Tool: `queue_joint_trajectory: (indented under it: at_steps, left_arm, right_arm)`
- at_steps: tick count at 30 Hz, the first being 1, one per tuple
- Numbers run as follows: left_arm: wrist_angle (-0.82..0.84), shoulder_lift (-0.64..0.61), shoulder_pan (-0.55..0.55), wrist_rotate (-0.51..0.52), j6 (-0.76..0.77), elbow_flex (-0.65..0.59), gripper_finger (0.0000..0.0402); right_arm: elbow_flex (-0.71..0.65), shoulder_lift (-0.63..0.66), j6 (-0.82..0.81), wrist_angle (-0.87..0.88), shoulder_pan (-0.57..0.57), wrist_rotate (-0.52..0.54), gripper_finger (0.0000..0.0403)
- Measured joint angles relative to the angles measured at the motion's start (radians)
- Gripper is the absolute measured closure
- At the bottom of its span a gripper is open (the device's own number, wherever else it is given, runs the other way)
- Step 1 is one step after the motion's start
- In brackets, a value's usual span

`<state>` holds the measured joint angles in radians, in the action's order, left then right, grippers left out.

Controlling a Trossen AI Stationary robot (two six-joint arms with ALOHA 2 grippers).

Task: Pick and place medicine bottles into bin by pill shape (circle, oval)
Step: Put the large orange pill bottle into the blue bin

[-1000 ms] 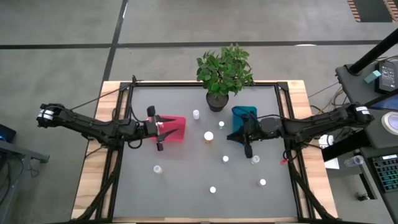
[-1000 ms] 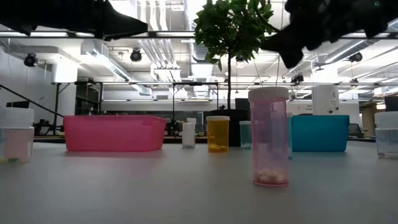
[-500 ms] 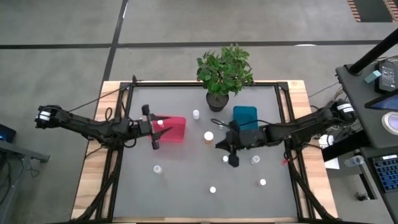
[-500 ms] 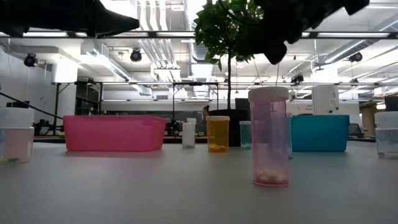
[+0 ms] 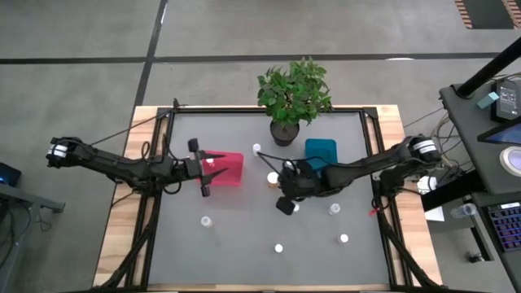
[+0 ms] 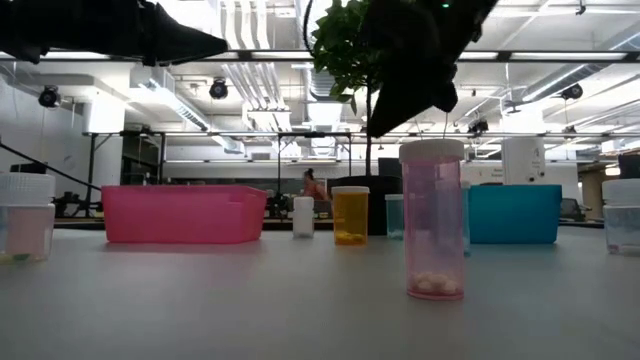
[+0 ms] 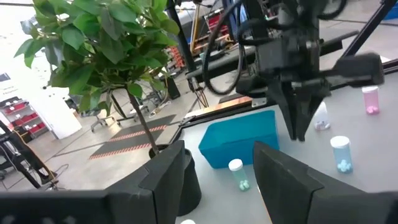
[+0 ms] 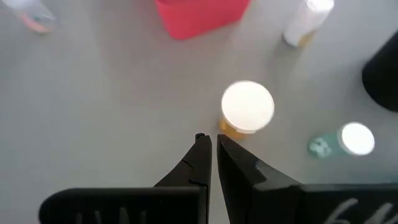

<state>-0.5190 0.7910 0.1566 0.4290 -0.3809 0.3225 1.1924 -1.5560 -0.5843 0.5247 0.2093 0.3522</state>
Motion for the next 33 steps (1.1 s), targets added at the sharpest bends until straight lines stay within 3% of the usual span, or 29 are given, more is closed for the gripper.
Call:
queue_joint_trajectory:
  at_steps: [8, 16, 24, 33]
  left_arm:
    - [0.003, -0.011, 0.0, 0.0, 0.0, 0.0, 0.023]
    - [0.003, -0.009, 0.0, 0.0, 0.001, 0.0, 0.023]
    - [0.004, -0.008, 0.0, 0.0, 0.0, 0.0, 0.023]
    - [0.004, -0.008, 0.0, 0.0, 0.0, 0.0, 0.023]
  right_arm:
    - [0.175, -0.152, -0.072, 0.137, -0.016, 0.007, 0.0385]
    - [0.254, -0.181, -0.105, 0.151, -0.044, 0.021, 0.0358]
    - [0.254, -0.175, -0.244, 0.152, -0.051, 0.113, 0.0288]
    - [0.254, -0.182, -0.281, 0.151, -0.074, 0.119, 0.0177]
